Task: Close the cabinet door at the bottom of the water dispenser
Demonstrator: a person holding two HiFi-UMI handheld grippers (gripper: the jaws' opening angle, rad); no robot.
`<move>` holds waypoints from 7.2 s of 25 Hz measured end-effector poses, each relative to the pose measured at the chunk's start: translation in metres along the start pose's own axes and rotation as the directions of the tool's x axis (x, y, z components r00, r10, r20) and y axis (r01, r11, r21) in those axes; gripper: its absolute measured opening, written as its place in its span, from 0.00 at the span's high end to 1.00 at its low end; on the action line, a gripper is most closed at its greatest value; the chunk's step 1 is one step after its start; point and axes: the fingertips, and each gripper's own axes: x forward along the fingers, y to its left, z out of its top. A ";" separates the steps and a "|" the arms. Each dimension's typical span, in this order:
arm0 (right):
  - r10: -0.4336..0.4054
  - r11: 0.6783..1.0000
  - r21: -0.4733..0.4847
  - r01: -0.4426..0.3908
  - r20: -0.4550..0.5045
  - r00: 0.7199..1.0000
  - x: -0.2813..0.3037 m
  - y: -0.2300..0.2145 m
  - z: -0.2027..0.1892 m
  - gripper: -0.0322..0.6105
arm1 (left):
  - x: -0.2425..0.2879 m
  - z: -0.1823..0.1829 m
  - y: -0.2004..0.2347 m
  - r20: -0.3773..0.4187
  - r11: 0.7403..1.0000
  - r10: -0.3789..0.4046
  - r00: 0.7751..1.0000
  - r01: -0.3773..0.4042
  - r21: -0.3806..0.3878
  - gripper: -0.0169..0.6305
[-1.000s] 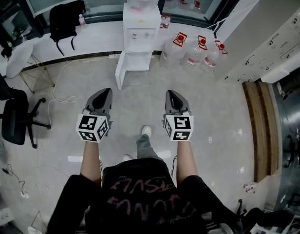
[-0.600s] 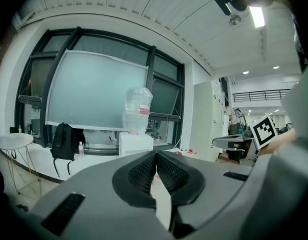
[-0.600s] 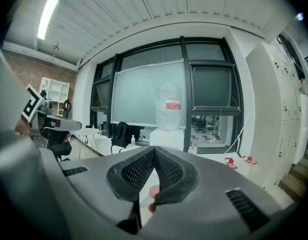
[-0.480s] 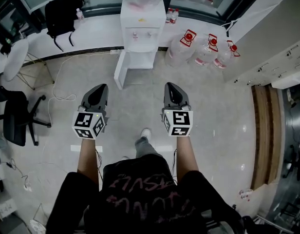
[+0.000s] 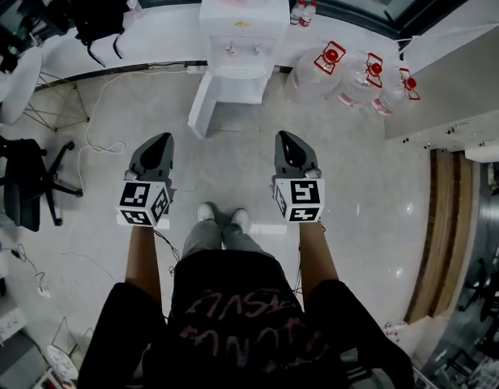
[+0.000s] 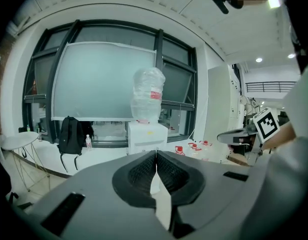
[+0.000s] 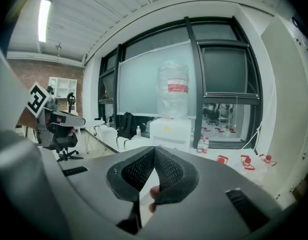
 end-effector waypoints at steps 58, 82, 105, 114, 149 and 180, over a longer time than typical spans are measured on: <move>-0.010 1.000 0.007 0.010 -0.047 0.999 0.337 -0.047 -0.479 0.93 | 0.296 -0.483 0.164 -0.030 0.998 0.030 0.999 -0.028 0.053 0.95; -0.104 0.993 0.039 0.108 -0.106 0.989 0.319 -0.102 -0.579 0.93 | 0.352 -0.554 0.141 -0.108 0.979 -0.149 0.983 0.162 0.125 0.71; -0.258 0.960 0.082 0.267 -0.109 0.960 0.283 -0.151 -0.601 0.93 | 0.443 -0.527 -0.025 -0.069 0.807 -0.537 0.841 0.536 0.250 0.75; -0.309 0.942 0.098 0.320 -0.113 0.944 0.285 -0.175 -0.608 0.93 | 0.505 -0.508 -0.068 -0.057 0.743 -0.611 0.789 0.598 0.301 0.75; -0.395 0.896 0.141 0.421 -0.177 0.901 0.285 -0.219 -0.646 0.93 | 0.661 -0.486 -0.053 -0.051 0.817 -0.524 0.850 0.518 0.252 0.78; -0.193 0.970 0.135 0.201 -0.070 0.979 0.296 -0.138 -0.464 0.93 | 0.469 -0.389 0.008 0.003 0.931 -0.341 0.940 0.337 0.143 0.95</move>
